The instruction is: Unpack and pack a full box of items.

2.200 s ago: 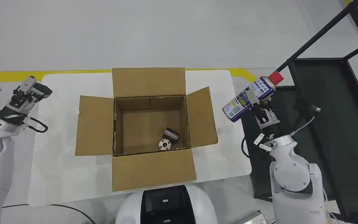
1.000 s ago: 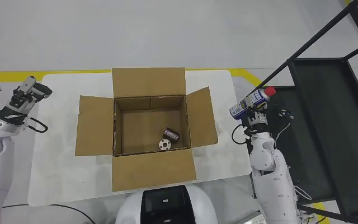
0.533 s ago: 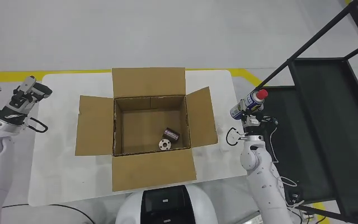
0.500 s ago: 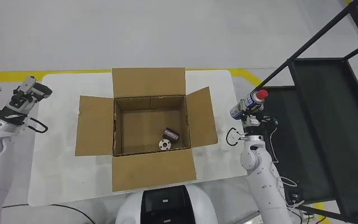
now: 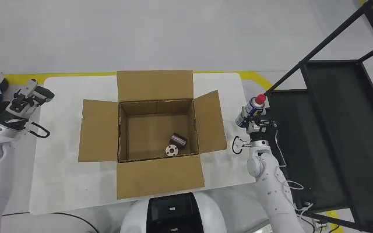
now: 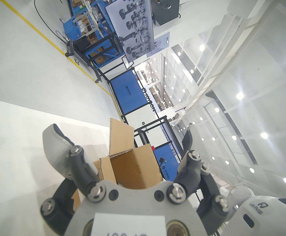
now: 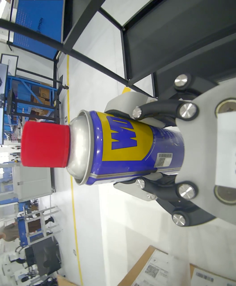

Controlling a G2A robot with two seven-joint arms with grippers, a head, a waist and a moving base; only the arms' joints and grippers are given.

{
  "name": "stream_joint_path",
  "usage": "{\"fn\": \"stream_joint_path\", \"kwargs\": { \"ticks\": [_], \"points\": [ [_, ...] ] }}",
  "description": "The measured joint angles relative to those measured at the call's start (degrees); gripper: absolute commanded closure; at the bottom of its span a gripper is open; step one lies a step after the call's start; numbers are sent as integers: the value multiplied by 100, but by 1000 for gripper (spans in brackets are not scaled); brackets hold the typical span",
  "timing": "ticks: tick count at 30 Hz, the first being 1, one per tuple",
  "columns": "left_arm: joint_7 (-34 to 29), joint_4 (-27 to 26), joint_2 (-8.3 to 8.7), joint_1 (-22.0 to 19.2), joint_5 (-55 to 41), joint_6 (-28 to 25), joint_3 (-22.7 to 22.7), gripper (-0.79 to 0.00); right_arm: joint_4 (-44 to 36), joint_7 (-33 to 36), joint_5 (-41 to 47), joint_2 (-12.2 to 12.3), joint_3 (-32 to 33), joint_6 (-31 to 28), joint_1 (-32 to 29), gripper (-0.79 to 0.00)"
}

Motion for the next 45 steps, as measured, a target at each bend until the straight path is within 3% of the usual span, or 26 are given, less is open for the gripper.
{"fn": "stream_joint_path", "kwargs": {
  "ticks": [7,14,26,39,42,45],
  "points": [
    [0,0,0,0,0,0,0,-785,1133,-682,-54,-47,-242,249,663,0],
    [0,0,0,0,0,0,0,-785,2309,-1000,203,-83,-409,-163,1416,0],
    [0,0,0,0,0,0,0,-785,3629,-1380,199,-89,-556,-136,2314,0],
    [0,0,0,0,0,0,0,-785,4513,-1815,36,-81,-758,-185,2724,0],
    [0,0,0,0,0,0,0,-785,4604,-1905,-9,-82,-809,-153,2745,-517],
    [0,0,0,0,0,0,0,-785,4637,-2032,-50,-80,-855,-114,2723,-785]
  ]
}}
